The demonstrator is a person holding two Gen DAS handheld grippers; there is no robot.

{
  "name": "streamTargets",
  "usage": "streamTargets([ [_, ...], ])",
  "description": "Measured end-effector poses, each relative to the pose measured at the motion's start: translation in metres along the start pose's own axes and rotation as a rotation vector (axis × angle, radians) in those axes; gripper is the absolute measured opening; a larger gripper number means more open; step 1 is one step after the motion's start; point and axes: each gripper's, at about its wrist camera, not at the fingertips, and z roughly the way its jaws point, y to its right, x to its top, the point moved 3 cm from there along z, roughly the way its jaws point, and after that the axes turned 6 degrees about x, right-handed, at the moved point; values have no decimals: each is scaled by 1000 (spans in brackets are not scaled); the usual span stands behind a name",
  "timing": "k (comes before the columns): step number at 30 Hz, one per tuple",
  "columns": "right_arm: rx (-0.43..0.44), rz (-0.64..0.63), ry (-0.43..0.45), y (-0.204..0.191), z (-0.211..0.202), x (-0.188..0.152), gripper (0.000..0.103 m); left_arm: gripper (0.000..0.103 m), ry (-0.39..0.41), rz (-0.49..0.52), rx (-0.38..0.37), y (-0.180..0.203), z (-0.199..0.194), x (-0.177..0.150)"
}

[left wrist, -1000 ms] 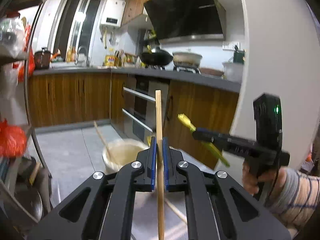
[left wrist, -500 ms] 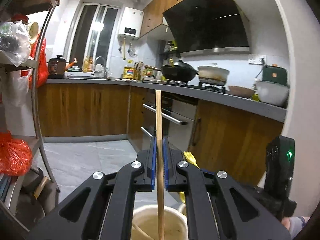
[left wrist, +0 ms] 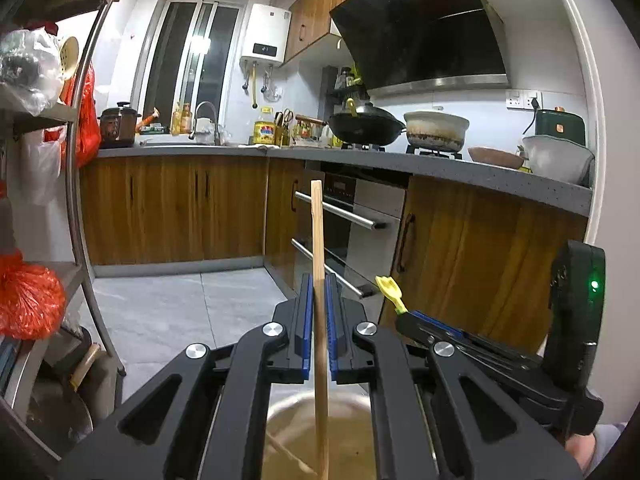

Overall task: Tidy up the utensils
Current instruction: 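Lower the chopstick into the tall cup with left while right lowers spoon into short cup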

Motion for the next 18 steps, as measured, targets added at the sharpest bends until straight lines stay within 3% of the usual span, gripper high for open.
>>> streamTargets([
  [18,-33,-85,-144,-8,-30,-13,10,6,-127,4,-13,-2,-28,-30],
])
